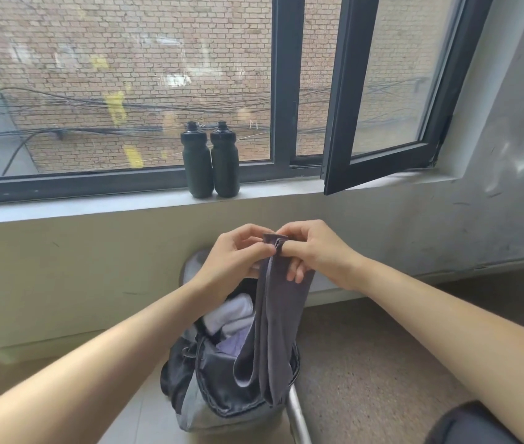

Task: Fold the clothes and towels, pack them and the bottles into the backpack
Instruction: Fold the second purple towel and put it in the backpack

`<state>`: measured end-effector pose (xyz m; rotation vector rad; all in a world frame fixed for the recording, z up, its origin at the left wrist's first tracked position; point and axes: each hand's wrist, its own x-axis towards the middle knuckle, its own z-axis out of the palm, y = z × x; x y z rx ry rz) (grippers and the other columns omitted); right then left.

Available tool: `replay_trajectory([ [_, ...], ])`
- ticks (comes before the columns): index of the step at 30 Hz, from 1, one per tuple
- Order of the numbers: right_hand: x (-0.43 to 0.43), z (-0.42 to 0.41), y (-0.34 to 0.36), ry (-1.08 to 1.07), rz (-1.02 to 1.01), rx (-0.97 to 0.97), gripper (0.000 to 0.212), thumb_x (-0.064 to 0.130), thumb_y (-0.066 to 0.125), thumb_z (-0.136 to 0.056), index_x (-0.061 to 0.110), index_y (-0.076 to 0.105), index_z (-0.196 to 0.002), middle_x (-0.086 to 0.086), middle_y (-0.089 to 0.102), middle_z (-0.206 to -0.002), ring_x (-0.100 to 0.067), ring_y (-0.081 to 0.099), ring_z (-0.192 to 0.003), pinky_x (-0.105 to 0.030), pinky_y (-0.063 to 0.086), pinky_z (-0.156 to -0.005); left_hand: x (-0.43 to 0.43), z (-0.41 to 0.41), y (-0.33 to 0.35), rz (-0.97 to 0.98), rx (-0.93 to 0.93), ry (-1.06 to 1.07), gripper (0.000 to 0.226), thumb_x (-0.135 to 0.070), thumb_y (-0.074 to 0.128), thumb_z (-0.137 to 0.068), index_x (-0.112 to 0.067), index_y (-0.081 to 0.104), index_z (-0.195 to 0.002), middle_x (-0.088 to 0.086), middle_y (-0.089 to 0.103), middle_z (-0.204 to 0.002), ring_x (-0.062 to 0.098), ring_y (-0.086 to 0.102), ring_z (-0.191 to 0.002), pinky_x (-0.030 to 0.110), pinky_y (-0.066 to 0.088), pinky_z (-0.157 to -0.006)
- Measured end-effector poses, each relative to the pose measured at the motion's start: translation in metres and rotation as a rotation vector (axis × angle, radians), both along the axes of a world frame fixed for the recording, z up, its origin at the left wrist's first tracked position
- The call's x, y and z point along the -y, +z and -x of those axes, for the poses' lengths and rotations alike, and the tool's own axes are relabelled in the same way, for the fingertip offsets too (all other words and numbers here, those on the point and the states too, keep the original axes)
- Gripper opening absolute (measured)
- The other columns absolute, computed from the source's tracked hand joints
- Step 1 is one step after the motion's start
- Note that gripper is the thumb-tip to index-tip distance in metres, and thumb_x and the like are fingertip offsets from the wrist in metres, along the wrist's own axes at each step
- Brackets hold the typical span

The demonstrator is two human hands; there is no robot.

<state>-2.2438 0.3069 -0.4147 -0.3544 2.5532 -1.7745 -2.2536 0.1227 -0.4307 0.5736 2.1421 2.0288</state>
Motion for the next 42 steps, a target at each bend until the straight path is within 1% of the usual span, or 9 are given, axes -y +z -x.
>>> replay_trajectory([
  [3,-0.004,0.0,0.0,-0.026,0.012,0.02,0.01,0.001,0.06,-0.095,0.0,0.07,-0.096,-0.012,0.072,-0.074,-0.024,0.067,-0.053,-0.026,0.054,-0.048,0.0,-0.001,-0.006,0.109,-0.101,0.012,0.032,-0.01,0.07,-0.073,-0.014,0.071,-0.105,0.017,0.075,-0.097,0.025,0.071,-0.083,0.053,0.06,-0.083],
  [7,-0.007,-0.001,-0.001,-0.033,0.026,0.027,0.009,0.0,0.06,-0.095,0.002,0.069,-0.094,-0.012,0.074,-0.078,-0.028,0.071,-0.06,-0.026,0.055,-0.051,0.0,0.002,-0.012,0.134,-0.159,0.007,0.038,0.008,0.063,-0.078,-0.015,0.072,-0.106,0.013,0.077,-0.094,0.026,0.069,-0.079,0.061,0.056,-0.084],
  [9,-0.01,-0.001,-0.002,-0.038,0.054,0.031,0.009,0.0,0.06,-0.095,0.001,0.069,-0.094,-0.014,0.074,-0.081,-0.028,0.071,-0.062,-0.027,0.056,-0.053,-0.001,0.003,-0.014,0.145,-0.187,0.007,0.044,0.015,0.061,-0.08,-0.016,0.072,-0.109,0.009,0.077,-0.092,0.023,0.07,-0.078,0.057,0.058,-0.084],
  [15,-0.012,0.0,-0.005,-0.046,0.085,0.017,0.011,0.001,0.062,-0.096,0.006,0.069,-0.09,-0.012,0.072,-0.081,-0.027,0.073,-0.07,-0.034,0.058,-0.062,-0.006,0.002,-0.017,0.154,-0.299,0.02,0.04,-0.001,0.08,-0.079,-0.023,0.069,-0.11,-0.003,0.076,-0.089,0.012,0.067,-0.073,0.03,0.056,-0.071],
  [20,-0.013,-0.001,-0.005,-0.056,0.123,-0.002,0.007,0.002,0.068,-0.093,0.006,0.069,-0.089,-0.02,0.071,-0.09,-0.027,0.072,-0.073,-0.033,0.057,-0.064,-0.009,0.001,-0.02,0.198,-0.374,0.037,0.052,0.001,0.077,-0.075,-0.032,0.062,-0.113,-0.006,0.07,-0.09,0.009,0.062,-0.068,0.021,0.051,-0.064],
  [26,-0.008,-0.006,0.0,-0.044,0.206,-0.006,0.005,0.003,0.074,-0.089,0.003,0.07,-0.092,-0.014,0.071,-0.085,-0.023,0.072,-0.074,-0.027,0.058,-0.062,-0.011,0.003,-0.029,0.257,-0.423,0.135,0.055,-0.022,0.078,-0.071,-0.042,0.056,-0.117,-0.007,0.07,-0.091,0.016,0.067,-0.074,0.037,0.06,-0.072],
  [32,0.001,-0.011,0.004,-0.097,0.247,-0.062,0.009,0.002,0.075,-0.087,-0.001,0.067,-0.089,-0.018,0.071,-0.082,-0.027,0.074,-0.07,-0.028,0.06,-0.062,-0.015,0.009,-0.038,0.328,-0.404,0.232,0.039,-0.026,0.056,-0.071,-0.037,0.059,-0.108,-0.008,0.072,-0.086,0.021,0.069,-0.082,0.048,0.058,-0.075],
  [38,0.0,-0.012,0.007,-0.142,0.247,-0.07,0.009,0.003,0.075,-0.088,0.0,0.067,-0.088,-0.008,0.071,-0.075,-0.021,0.073,-0.067,-0.027,0.06,-0.061,-0.013,0.014,-0.045,0.323,-0.341,0.182,0.034,-0.041,0.067,-0.071,-0.036,0.065,-0.104,-0.007,0.074,-0.089,0.019,0.072,-0.085,0.05,0.06,-0.08],
  [42,0.003,-0.013,0.006,-0.14,0.255,-0.056,0.01,0.0,0.076,-0.087,-0.002,0.066,-0.086,-0.011,0.069,-0.076,-0.022,0.073,-0.066,-0.026,0.059,-0.059,-0.016,0.013,-0.044,0.389,-0.389,0.328,0.034,-0.05,0.067,-0.067,-0.04,0.062,-0.099,-0.015,0.072,-0.084,0.011,0.07,-0.083,0.043,0.058,-0.075],
])
